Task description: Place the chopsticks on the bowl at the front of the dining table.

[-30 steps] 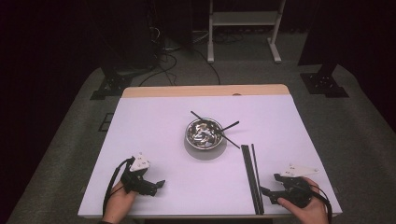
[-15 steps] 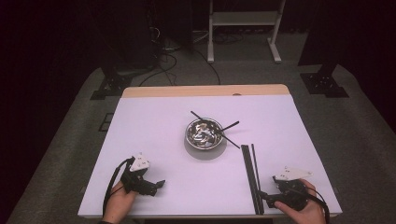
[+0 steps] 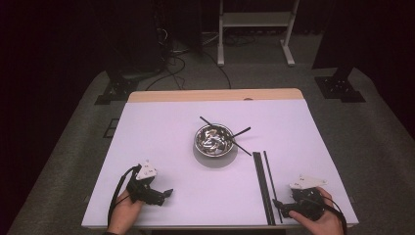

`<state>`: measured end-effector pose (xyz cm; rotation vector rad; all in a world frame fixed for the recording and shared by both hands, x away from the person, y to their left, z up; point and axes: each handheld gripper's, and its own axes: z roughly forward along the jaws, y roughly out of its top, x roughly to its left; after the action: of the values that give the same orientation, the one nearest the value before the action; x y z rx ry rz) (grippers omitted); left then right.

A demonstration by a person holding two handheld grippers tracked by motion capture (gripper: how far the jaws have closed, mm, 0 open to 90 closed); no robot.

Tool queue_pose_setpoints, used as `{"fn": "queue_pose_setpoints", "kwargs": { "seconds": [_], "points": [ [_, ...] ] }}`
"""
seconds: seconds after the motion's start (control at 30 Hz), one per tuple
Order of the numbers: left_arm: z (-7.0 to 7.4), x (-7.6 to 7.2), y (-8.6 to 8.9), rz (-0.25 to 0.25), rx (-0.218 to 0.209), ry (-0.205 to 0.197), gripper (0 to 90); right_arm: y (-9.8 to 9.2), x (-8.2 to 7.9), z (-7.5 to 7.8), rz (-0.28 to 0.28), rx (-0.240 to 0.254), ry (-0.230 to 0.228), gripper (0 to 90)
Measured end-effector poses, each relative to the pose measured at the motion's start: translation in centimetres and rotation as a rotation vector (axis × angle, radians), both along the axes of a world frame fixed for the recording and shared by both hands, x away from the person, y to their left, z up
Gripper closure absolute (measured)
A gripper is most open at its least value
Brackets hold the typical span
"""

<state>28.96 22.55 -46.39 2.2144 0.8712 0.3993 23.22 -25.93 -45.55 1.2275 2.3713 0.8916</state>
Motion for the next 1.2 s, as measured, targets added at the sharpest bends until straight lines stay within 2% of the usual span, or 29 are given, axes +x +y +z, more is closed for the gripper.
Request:
{"fn": "queue_pose_setpoints", "kwargs": {
  "seconds": [1.2],
  "points": [
    [0.0, 0.0, 0.0, 0.0, 0.0, 0.0, 0.0, -2.5, 0.6, 0.0, -0.059, 0.0, -0.002, 18.3]
  ]
}}
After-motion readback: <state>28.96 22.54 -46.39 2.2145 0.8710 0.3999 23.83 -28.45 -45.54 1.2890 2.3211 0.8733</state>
